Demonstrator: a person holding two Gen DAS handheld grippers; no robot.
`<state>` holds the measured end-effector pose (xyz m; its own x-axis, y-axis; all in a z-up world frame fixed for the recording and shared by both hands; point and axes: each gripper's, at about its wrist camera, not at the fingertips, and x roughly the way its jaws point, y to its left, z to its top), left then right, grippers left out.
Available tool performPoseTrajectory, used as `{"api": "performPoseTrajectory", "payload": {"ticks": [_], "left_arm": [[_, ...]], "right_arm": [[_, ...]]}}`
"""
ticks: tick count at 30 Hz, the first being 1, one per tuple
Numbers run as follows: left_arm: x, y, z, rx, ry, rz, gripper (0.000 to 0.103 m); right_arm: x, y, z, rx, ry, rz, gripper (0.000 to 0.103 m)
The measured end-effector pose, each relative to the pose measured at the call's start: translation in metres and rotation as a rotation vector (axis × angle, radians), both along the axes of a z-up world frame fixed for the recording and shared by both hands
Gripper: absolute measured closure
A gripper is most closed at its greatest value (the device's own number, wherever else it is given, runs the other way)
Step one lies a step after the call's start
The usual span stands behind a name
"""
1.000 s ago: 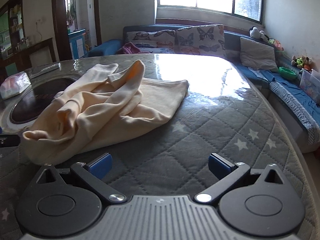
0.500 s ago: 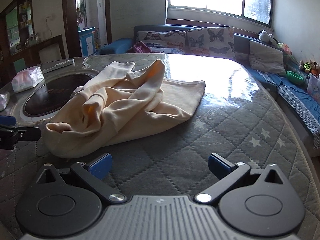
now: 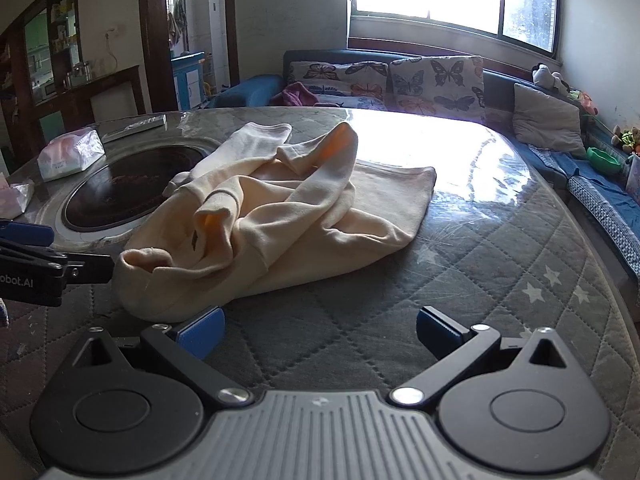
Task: Fold clothes
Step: 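Move both tools toward the crumpled cream sweatshirt on the table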
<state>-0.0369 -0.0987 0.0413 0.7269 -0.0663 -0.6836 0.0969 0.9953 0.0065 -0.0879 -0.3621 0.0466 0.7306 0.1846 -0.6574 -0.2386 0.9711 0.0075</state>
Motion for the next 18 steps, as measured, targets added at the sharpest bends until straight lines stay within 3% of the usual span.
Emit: {"api": "performPoseTrajectory", "payload": {"ticks": [18], "left_arm": [[0.019, -0.012, 0.005, 0.034, -0.005, -0.025, 0.0]], "right_arm": [[0.013, 0.005, 0.002, 0.015, -0.002, 0.021, 0.0]]}}
